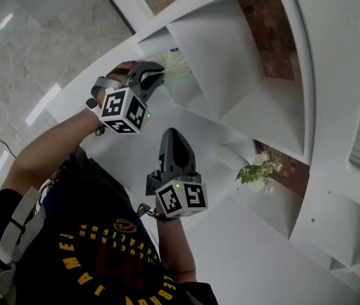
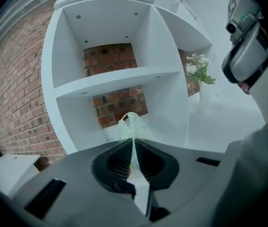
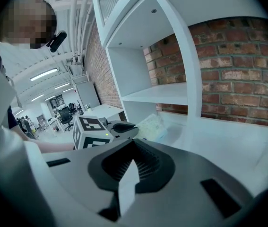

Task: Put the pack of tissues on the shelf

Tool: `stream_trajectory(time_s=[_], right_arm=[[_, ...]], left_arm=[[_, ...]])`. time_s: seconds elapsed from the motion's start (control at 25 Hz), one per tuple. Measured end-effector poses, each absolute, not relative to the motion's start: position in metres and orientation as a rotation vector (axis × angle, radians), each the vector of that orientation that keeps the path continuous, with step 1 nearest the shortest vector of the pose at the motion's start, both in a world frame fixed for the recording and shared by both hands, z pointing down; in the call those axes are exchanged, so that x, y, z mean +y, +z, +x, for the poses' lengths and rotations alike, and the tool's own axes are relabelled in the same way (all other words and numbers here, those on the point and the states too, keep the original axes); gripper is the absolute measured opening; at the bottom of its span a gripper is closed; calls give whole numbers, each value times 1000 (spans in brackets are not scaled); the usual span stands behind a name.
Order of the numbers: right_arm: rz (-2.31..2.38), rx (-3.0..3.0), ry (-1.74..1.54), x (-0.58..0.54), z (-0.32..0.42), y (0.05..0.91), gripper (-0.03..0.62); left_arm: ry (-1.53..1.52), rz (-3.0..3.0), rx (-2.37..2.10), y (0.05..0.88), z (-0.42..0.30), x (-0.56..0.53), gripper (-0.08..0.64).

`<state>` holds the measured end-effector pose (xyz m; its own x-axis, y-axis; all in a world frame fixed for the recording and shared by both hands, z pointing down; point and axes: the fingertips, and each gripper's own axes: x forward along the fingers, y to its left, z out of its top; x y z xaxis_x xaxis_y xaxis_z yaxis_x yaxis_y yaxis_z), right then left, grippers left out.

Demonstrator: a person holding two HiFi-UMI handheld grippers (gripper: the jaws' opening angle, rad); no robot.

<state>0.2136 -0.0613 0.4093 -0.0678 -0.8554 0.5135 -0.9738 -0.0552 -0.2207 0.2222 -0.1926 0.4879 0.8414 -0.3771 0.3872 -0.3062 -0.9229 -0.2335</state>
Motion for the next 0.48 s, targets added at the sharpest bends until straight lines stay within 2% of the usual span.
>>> stream_trajectory(time_s=[0.48], right_arm=[[2034,-1889,764,-45,226,397,8]], left_arm=[[-677,-2874,536,504,264,-218,6]])
